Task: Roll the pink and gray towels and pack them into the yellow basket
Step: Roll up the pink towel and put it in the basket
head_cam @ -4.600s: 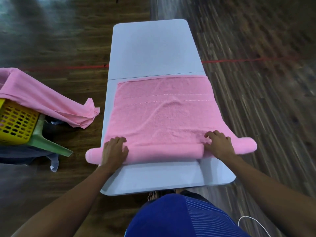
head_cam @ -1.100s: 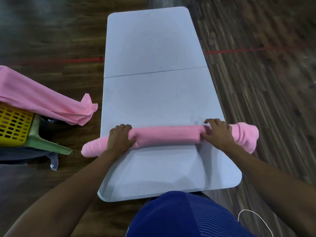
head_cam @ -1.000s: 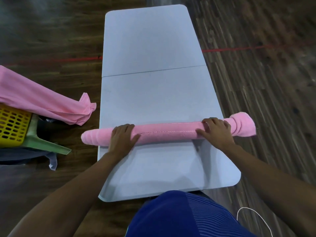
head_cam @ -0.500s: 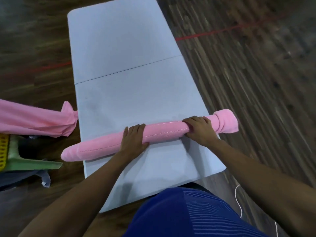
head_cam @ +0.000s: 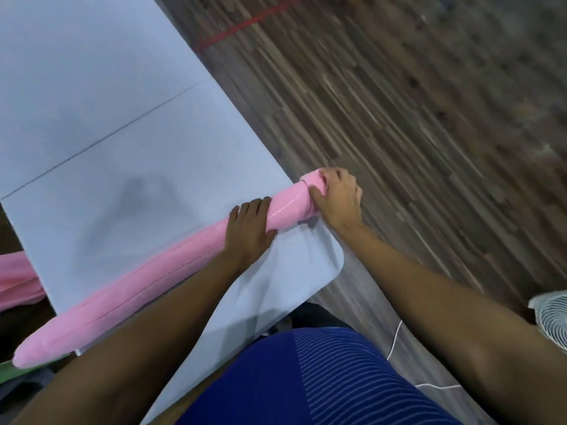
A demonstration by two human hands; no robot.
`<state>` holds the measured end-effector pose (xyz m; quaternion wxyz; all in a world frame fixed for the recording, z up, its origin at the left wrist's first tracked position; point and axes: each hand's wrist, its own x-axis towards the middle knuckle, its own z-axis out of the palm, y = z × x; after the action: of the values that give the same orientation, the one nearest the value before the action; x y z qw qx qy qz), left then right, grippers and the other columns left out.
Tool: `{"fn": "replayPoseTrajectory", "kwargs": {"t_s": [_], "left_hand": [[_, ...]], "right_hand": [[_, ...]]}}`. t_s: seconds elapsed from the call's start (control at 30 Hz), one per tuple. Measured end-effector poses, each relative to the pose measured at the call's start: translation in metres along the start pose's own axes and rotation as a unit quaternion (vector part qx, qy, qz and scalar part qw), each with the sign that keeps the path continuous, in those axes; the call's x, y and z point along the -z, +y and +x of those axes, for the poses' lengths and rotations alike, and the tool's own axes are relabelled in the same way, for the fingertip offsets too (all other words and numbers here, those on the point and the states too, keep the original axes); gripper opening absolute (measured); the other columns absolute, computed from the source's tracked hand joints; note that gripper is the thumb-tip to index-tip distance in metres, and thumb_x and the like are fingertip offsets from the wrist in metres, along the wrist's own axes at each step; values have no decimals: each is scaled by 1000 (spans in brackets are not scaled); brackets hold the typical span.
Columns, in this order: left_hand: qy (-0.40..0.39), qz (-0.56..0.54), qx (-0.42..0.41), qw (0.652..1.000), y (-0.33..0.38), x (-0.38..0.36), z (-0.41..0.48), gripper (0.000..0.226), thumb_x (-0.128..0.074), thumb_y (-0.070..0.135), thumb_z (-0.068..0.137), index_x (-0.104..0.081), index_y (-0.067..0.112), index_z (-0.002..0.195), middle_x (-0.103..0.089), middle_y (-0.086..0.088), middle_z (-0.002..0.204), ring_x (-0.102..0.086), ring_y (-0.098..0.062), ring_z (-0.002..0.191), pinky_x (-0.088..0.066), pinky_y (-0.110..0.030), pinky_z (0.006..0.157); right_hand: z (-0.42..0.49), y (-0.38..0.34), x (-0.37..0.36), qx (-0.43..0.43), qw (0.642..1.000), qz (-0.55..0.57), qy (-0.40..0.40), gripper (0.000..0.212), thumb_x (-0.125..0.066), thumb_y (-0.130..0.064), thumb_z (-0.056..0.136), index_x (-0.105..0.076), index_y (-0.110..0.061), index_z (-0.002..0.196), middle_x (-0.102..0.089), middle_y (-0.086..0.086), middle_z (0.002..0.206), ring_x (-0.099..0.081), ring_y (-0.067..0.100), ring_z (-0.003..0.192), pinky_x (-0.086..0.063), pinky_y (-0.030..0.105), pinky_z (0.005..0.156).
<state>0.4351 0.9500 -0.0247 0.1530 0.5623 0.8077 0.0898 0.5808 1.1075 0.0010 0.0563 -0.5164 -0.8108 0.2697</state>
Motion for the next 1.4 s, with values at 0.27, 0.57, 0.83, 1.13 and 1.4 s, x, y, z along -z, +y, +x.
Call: {"fn": "replayPoseTrajectory", "kwargs": {"t_s": [0.27, 0.57, 0.83, 1.13, 1.4], "left_hand": [[-6, -22, 3, 1000, 29, 1, 25, 65, -74, 29, 79, -48, 8, 135, -59, -14, 124, -57, -35, 100, -45, -45, 84], [-25, -35, 24, 999, 28, 3, 25, 55, -66, 27, 87, -47, 11, 136, -59, -10, 125, -54, -34, 104, -40, -43, 84], [-30, -39, 40, 998, 26, 2, 27, 52, -63, 29, 90, -47, 12, 137, -59, -9, 125, -53, -32, 105, -39, -41, 85], [-36, -49, 41, 997, 23, 3, 27, 55, -63, 32, 90, -44, 14, 138, -57, -8, 129, -53, -32, 107, -38, -41, 88], [-24, -41, 49, 998, 20, 3, 21, 59, -64, 38, 86, -44, 18, 138, -57, -6, 124, -52, -31, 103, -36, -39, 86]], "right_hand": [[33, 19, 11, -149, 975, 159, -54, 22, -63, -23, 85, -70, -11, 103, -71, 12, 101, -63, 26, 92, -41, 24, 72], [34, 33, 11, -175, 961, 215, 19, 17, -62, -16, 88, -70, -8, 101, -71, 8, 98, -56, 16, 83, -40, 21, 76], [38, 50, 9, -256, 932, 248, 60, 21, -63, -18, 87, -76, -9, 101, -74, 12, 97, -65, 25, 92, -51, 31, 89], [43, 30, 9, -247, 946, 207, -36, 26, -66, -36, 82, -67, -20, 103, -69, 4, 108, -61, 24, 103, -46, 40, 98], [39, 26, 13, -190, 974, 113, 51, 23, -63, -18, 82, -65, -23, 104, -64, 5, 112, -58, 28, 108, -42, 45, 99]]}}
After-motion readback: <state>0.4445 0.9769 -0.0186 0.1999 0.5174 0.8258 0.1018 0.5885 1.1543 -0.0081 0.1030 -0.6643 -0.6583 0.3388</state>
